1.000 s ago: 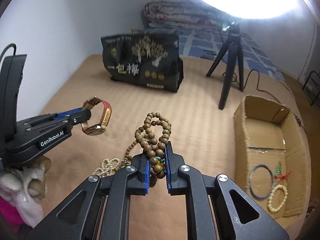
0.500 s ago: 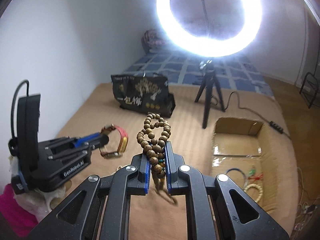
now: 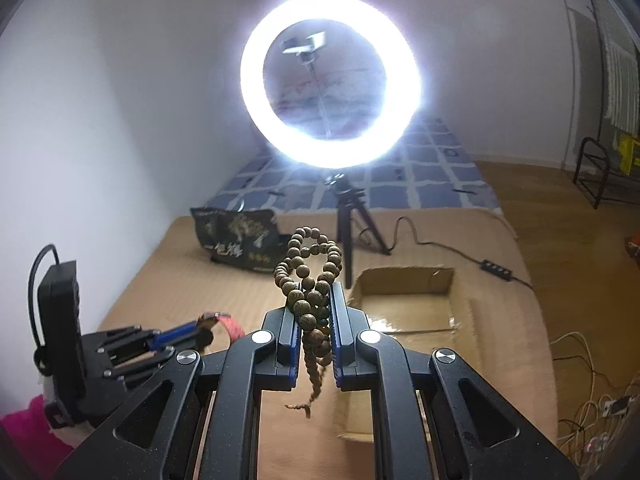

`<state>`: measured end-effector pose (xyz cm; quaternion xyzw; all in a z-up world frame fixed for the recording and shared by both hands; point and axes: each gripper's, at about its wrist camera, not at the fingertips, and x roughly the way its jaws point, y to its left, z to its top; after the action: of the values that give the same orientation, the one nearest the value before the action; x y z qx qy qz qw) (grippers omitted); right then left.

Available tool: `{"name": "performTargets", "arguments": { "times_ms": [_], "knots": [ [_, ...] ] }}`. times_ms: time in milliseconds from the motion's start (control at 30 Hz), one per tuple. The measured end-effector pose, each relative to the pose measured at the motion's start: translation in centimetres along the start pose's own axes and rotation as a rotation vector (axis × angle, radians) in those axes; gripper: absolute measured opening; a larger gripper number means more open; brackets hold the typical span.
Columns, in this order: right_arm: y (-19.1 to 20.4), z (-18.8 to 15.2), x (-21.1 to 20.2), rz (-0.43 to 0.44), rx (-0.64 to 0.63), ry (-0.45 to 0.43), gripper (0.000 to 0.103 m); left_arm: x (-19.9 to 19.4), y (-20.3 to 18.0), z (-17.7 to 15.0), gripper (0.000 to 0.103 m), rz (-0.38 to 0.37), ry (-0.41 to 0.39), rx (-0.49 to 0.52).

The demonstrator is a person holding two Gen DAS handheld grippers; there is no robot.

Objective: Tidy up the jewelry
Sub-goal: 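Carry the watch and bead strand over the box and lower them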

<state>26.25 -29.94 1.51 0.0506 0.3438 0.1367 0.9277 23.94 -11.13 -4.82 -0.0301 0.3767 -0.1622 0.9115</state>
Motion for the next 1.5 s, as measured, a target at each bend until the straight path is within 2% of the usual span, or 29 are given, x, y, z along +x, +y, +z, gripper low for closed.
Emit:
{"name": "performTargets", "arguments": {
  "times_ms": [233, 633, 1033, 1500],
  "knots": [
    [-2.7, 0.5, -0.5, -0.052, 0.010, -0.018, 0.011, 2.2, -3.1, 0.8, 0.008, -0.020, 0.014, 0.048],
    [-7.3, -2.3, 1.1, -0.084, 0.066, 0.037, 0.011, 7.4, -5.8, 2.7, 0.008, -0.021, 0.044, 0.042],
    [-9.9, -4.7, 3.3, -0.093, 0.095, 0.094, 0.011, 11.6, -6.7, 4.0, 0.008, -0.003, 0.070, 0.031],
    [-11.2, -6.8, 4.8, -0.098, 0.127, 0.141, 0.011, 13.5, -7.2, 4.6, 0.009, 0.007, 0.079, 0.034]
  ]
}}
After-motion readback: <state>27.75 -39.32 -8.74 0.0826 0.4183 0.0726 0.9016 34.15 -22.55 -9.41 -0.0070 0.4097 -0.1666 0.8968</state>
